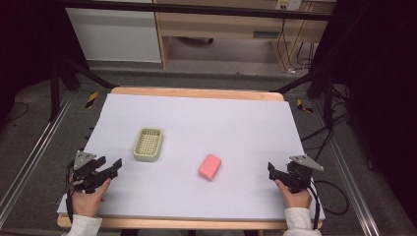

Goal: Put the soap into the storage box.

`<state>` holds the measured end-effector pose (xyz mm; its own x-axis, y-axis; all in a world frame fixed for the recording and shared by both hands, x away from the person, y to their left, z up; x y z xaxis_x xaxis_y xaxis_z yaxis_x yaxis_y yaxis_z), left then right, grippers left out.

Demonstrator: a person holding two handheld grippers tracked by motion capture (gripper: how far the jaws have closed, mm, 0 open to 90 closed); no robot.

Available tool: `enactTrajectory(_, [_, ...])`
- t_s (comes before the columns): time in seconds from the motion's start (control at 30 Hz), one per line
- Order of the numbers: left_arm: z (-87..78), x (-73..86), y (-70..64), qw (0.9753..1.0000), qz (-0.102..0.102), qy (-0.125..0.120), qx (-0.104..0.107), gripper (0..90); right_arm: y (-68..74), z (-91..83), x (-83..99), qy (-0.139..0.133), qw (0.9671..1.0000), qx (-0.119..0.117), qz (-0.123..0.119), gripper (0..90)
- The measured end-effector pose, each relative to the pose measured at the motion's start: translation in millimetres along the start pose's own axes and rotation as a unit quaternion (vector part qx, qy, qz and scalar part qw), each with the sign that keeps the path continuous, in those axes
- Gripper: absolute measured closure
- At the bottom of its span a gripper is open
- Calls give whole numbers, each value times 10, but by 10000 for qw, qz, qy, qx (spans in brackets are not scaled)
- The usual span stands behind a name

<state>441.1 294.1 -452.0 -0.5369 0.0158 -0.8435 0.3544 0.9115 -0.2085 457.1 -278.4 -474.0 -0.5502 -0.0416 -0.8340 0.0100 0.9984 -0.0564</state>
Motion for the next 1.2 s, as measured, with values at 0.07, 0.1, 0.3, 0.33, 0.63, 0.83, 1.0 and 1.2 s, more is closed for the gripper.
enactTrajectory(0.07, [6, -23, -78, 9999, 3, 26, 131, 387, 8, -6, 4, 20, 10000, -27, 22, 96])
enactTrajectory(0.1, [10, -29, -108, 9998, 32, 32, 170, 390, 12, -4, 10, 44, 10000, -22, 11, 96])
enactTrajectory(0.3, [68, -73, -395, 9983, 367, 92, 437, 393, 21, 10, 23, 109, 9999, 5, 4, 96])
enactTrajectory(0.33, [81, -82, -425, 9980, 404, 91, 479, 390, 20, 9, 23, 104, 9999, 16, 18, 96])
enactTrajectory(0.63, [213, -290, -750, 9948, 699, 253, 703, 349, -18, 5, 30, 129, 9998, 34, 130, 93])
enactTrajectory(0.83, [243, -515, -1019, 9916, 921, 139, 900, 322, -9, 22, 28, 145, 9999, 34, 75, 93])
enactTrajectory(1.0, [320, -660, -1205, 9891, 1053, 164, 1015, 302, 9, 24, 20, 129, 9999, 42, 49, 92])
enactTrajectory(1.2, [444, -707, -1428, 9846, 1235, 314, 1200, 286, 15, 23, 21, 131, 9999, 34, 19, 88])
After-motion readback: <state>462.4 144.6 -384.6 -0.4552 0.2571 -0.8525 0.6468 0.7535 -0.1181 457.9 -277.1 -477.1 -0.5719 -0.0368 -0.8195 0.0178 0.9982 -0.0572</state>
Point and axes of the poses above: each handheld gripper's, and its own axes: z roughly forward along the jaws, x roughly out of its underside, y roughly to its left, the point moved 2 cm from there along z, roughly forward along the jaws, and after that the axes turned 10 degrees about x, right-handed, at the moved point
